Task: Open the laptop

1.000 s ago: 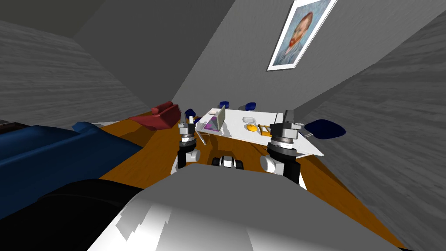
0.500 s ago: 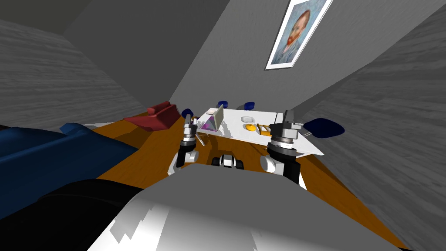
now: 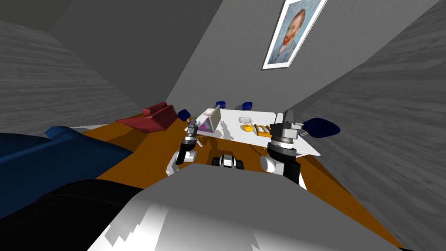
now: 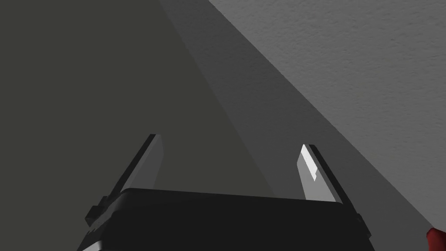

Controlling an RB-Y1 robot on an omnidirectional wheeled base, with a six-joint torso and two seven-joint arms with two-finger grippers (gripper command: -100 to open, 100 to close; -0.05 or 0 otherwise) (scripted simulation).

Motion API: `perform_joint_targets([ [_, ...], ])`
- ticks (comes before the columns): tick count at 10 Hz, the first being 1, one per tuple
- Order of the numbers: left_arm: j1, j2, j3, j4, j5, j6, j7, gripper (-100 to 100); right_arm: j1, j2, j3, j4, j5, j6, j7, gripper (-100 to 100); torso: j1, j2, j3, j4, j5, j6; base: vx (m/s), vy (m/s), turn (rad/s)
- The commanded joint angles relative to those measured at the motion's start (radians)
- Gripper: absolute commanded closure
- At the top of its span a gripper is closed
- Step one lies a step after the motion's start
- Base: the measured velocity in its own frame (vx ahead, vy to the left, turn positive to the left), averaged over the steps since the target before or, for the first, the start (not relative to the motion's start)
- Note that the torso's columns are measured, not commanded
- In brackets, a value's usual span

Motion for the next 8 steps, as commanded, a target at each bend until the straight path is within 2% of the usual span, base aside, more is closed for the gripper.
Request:
perform_joint_targets([
  [1, 0.001, 0.02, -0.006, 0.036, -0.045, 0.046, -0.032, -100, 0.0, 0.0, 0.0, 0.0, 0.0, 0.0, 0.0, 0, 0.0, 0.0, 0.0, 0.0, 0.0, 0.0, 0.051, -0.051, -0.05],
  [4, -0.001, 0.053, -0.001, 0.056, -0.074, 0.089, -0.048, -100, 0.0, 0.0, 0.0, 0.0, 0.0, 0.0, 0.0, 0, 0.0, 0.0, 0.0, 0.0, 0.0, 0.0, 0.048, -0.049, -0.028],
  [8, -0.004, 0.12, 0.007, 0.091, -0.126, 0.164, -0.077, -100, 0.0, 0.0, 0.0, 0.0, 0.0, 0.0, 0.0, 0, 0.0, -0.001, -0.001, 0.0, 0.0, 0.0, 0.045, -0.048, -0.036],
])
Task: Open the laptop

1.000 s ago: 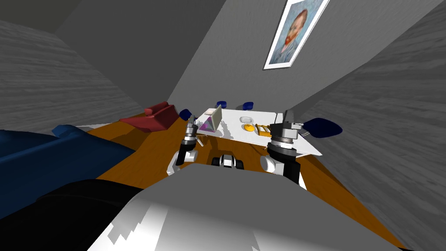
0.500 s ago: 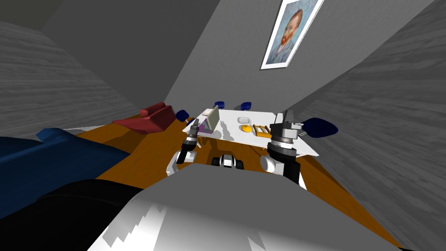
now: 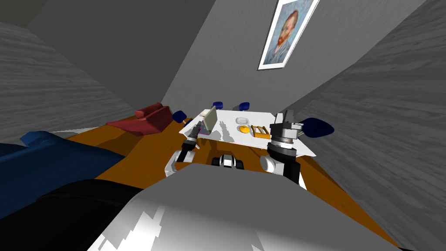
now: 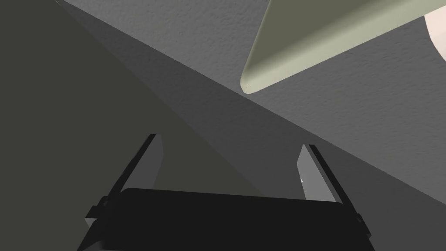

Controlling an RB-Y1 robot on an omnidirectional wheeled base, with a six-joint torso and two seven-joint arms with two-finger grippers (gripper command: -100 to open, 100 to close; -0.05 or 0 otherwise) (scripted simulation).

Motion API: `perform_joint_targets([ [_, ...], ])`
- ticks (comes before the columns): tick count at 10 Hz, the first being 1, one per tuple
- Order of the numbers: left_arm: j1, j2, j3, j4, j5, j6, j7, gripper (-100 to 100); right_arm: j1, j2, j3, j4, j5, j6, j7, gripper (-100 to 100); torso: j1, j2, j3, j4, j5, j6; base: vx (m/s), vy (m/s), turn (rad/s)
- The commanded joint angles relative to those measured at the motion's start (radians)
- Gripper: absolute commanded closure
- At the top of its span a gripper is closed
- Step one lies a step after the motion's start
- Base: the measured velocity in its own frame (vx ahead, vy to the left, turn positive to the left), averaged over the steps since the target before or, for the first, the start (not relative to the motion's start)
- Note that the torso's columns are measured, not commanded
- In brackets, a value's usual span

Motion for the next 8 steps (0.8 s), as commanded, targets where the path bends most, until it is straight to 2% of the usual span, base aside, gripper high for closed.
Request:
perform_joint_targets([
  [1, -0.004, 0.04, 0.008, 0.021, -0.027, 0.046, -0.014, -100, 0.0, 0.0, 0.0, 0.0, 0.0, 0.0, 0.0, 0, 0.0, 0.0, 0.0, 0.0, 0.0, 0.0, 0.046, -0.049, -0.03],
  [8, -0.011, 0.139, 0.023, 0.086, -0.118, 0.179, -0.065, -100, 0.0, 0.0, 0.0, 0.0, 0.0, 0.0, 0.0, 0, 0.0, 0.0, 0.0, 0.0, 0.0, 0.0, 0.055, -0.054, -0.038],
])
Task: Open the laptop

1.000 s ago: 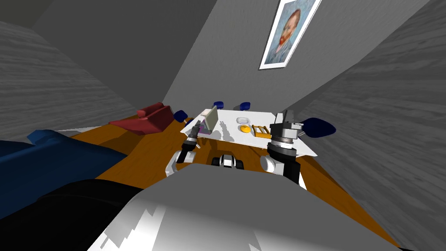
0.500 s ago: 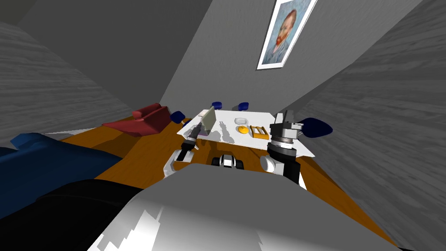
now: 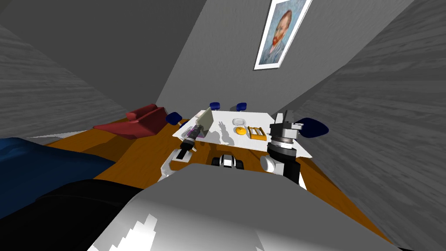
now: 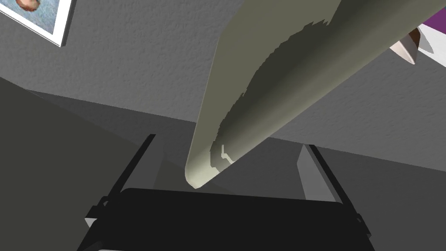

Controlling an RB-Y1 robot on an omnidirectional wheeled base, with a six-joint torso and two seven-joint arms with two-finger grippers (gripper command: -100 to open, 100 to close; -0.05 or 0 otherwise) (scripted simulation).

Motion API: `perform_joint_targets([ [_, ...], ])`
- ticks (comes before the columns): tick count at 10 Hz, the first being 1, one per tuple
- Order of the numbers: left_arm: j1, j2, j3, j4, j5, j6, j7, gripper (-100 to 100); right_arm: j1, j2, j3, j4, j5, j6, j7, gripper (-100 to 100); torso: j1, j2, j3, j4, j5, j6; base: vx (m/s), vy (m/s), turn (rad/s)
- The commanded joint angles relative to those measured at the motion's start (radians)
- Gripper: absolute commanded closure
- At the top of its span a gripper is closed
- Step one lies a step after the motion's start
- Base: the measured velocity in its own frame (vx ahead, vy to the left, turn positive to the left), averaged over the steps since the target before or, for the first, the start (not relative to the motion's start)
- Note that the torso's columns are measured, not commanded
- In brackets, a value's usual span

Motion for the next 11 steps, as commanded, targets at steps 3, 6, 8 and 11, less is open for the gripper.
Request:
perform_joint_targets([
  [3, -0.075, 0.03, 0.001, 0.087, -0.004, -0.013, -0.013, -100, 0.0, 0.0, 0.0, 0.0, 0.0, 0.0, 0.0, 0, 0.002, 0.007, 0.004, 0.002, 0.001, 0.0, -0.055, -0.025, -0.03],
  [6, -0.155, 0.047, 0.0, 0.174, 0.006, -0.046, -0.017, -100, 0.0, 0.0, 0.0, 0.0, 0.0, 0.0, 0.0, 0, 0.001, -0.003, -0.002, -0.001, 0.0, 0.0, -0.061, -0.008, -0.017],
  [8, -0.213, 0.047, 0.0, 0.232, 0.006, -0.046, -0.017, -100, 0.0, 0.0, 0.0, 0.0, 0.0, 0.0, 0.0, 0, 0.0, 0.002, 0.001, 0.001, 0.0, 0.0, -0.075, -0.018, -0.019],
  [11, -0.265, 0.064, -0.001, 0.323, 0.015, -0.079, -0.021, -100, 0.0, 0.0, 0.0, 0.0, 0.0, 0.0, 0.0, 0, 0.001, -0.003, -0.002, -0.001, 0.0, 0.0, -0.022, -0.016, -0.017],
])
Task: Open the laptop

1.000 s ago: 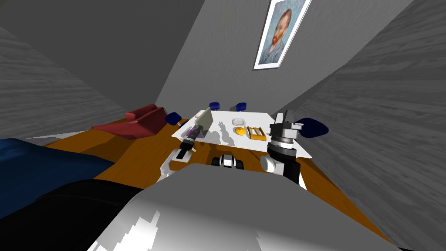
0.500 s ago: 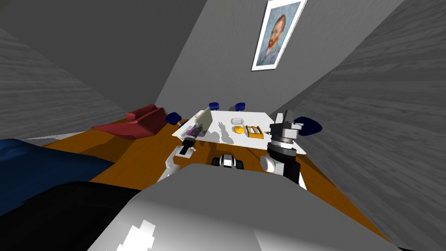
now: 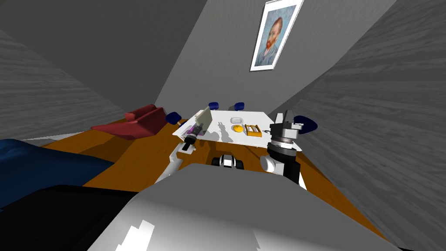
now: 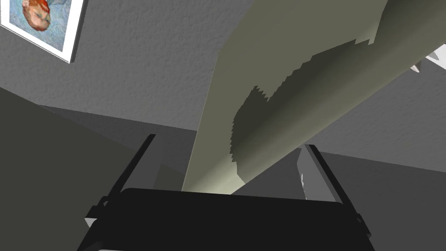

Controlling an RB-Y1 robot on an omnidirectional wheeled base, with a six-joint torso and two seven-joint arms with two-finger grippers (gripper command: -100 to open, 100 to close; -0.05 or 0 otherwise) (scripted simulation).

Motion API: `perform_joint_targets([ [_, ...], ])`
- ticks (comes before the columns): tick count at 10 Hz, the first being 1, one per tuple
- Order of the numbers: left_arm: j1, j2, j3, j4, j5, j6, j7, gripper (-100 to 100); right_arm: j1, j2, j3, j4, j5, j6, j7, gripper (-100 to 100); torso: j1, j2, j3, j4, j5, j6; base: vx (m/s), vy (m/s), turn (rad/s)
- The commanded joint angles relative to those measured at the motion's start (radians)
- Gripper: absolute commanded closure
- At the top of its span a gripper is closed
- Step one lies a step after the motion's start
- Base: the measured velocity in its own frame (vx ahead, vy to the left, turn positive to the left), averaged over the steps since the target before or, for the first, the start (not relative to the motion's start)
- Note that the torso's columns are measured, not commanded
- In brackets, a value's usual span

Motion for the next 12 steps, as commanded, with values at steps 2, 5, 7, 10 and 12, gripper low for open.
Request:
perform_joint_targets([
  [2, -0.104, 0.017, 0.0, 0.113, 0.01, -0.036, -0.004, -100, 0.0, 0.0, 0.0, 0.0, 0.0, 0.0, 0.0, 0, -0.002, 0.007, 0.005, 0.002, -0.001, 0.0, -0.08, -0.019, -0.018],
  [5, -0.159, 0.034, -0.001, 0.211, 0.019, -0.069, -0.008, -100, 0.0, 0.0, 0.0, 0.0, 0.0, 0.0, 0.0, 0, 0.0, 0.0, 0.0, 0.0, 0.0, 0.0, -0.028, -0.003, -0.017],
  [7, -0.21, 0.034, -0.001, 0.273, 0.019, -0.069, -0.008, -100, 0.0, 0.0, 0.0, 0.0, 0.0, 0.0, 0.0, 0, -0.002, 0.006, 0.004, 0.002, -0.001, 0.0, -0.079, -0.02, -0.015],
  [10, -0.277, 0.051, -0.001, 0.36, 0.028, -0.102, -0.013, -100, 0.0, 0.0, 0.0, 0.0, 0.0, 0.0, 0.0, 0, -0.002, 0.004, 0.002, 0.001, -0.001, 0.001, -0.072, -0.028, -0.032],
  [12, -0.317, 0.051, -0.001, 0.431, 0.028, -0.102, -0.013, -100, 0.0, 0.0, 0.0, 0.0, 0.0, 0.0, 0.0, 0, 0.0, 0.002, 0.002, 0.001, 0.0, 0.0, -0.029, 0.0, 0.006],
])
